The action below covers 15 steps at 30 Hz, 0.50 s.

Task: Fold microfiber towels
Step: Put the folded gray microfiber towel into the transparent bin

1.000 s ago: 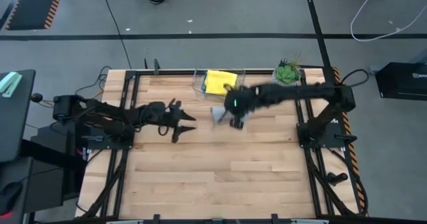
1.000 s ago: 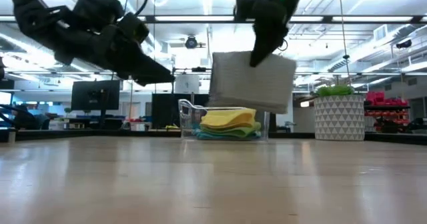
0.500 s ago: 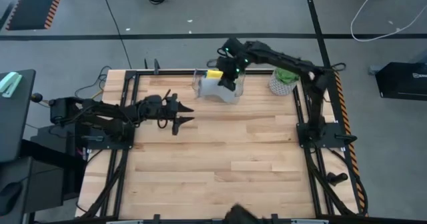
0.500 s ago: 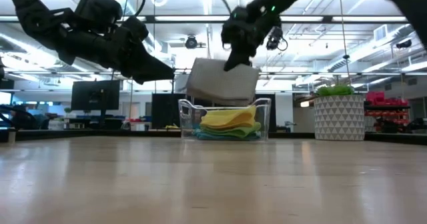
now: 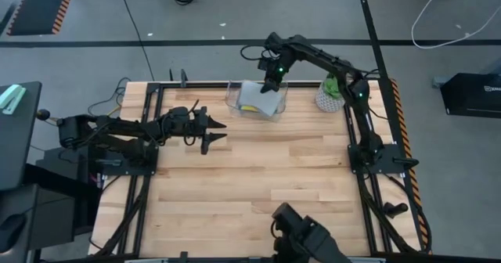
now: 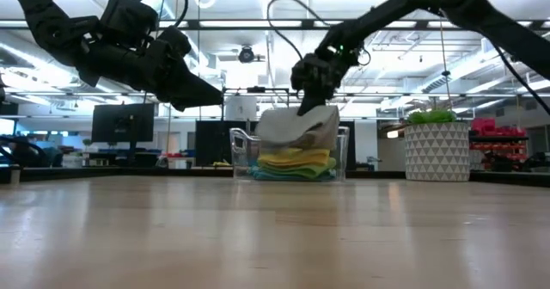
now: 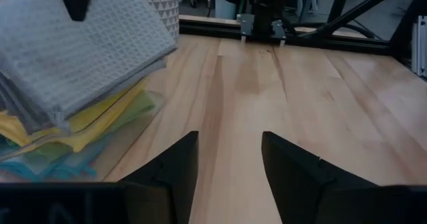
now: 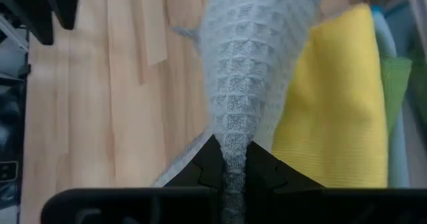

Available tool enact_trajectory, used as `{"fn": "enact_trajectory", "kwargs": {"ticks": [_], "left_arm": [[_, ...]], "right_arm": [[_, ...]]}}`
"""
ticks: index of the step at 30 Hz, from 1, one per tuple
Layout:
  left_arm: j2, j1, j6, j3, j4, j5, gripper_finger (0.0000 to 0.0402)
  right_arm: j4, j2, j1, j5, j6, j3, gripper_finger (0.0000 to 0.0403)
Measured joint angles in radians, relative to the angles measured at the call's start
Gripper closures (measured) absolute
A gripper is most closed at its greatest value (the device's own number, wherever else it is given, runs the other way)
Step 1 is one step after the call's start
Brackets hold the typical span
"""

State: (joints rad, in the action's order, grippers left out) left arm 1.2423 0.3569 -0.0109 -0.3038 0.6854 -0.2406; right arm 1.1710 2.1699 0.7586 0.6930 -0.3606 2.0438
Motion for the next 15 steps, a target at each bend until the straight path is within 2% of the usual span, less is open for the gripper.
{"fn": "enact_trajectory", "kwargs": {"ticks": [7,15], "left_arm": [[0.000,0.000,0.007,0.000,-0.004,-0.001,0.0230],[0.000,0.000,0.008,0.000,-0.004,-0.001,0.0230]], "right_arm": [[-0.013,0.062,0.026,0.032,-0.040,0.000,0.0366],[-0.125,0.062,0.024,-0.201,-0.091,-0.002,0.0332]]}}
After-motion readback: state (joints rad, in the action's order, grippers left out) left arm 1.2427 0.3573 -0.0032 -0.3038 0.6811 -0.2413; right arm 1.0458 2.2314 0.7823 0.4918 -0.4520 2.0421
